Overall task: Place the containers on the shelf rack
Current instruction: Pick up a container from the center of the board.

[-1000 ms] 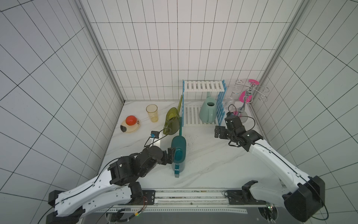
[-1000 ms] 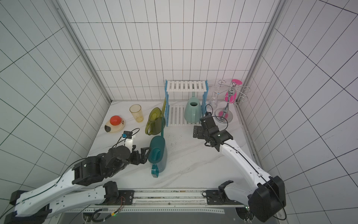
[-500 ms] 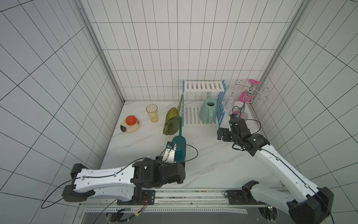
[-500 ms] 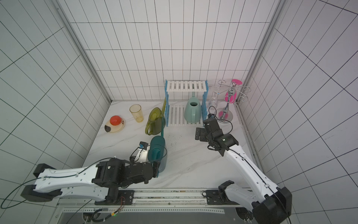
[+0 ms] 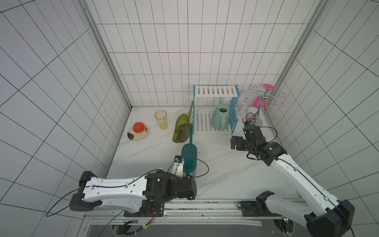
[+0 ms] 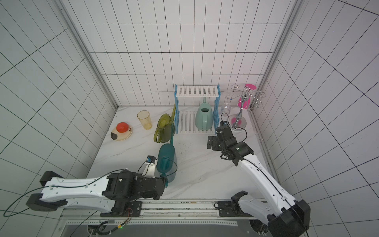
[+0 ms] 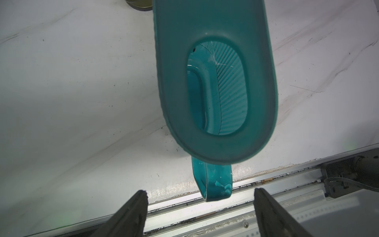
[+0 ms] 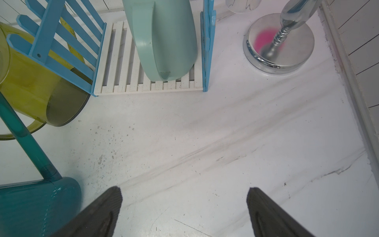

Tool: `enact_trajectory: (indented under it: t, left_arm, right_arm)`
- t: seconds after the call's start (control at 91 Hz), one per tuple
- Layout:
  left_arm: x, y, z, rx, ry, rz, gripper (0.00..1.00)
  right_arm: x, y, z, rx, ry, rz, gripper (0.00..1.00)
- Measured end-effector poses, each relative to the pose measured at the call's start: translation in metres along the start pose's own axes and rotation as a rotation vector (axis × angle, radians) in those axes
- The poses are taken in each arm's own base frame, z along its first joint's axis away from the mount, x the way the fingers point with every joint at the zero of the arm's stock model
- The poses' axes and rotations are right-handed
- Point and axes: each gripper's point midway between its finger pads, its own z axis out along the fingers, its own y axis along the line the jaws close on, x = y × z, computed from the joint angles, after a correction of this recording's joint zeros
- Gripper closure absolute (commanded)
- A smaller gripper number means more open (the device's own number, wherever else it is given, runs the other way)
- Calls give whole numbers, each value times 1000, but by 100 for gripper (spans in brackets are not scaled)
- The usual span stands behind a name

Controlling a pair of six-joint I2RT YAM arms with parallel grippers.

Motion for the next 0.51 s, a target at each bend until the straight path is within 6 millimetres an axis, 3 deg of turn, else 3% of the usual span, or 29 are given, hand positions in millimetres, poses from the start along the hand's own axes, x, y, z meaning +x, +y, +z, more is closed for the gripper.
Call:
enact_trajectory:
  t: [0.198, 0.506]
  left_arm:
    - [7, -7, 12, -7, 11, 19, 39]
    - [18, -14, 36, -68, 24, 71, 39]
  right_arm:
    - [0, 0, 0, -1, 1, 0, 1]
    - [6, 0, 3, -2, 18, -4, 1]
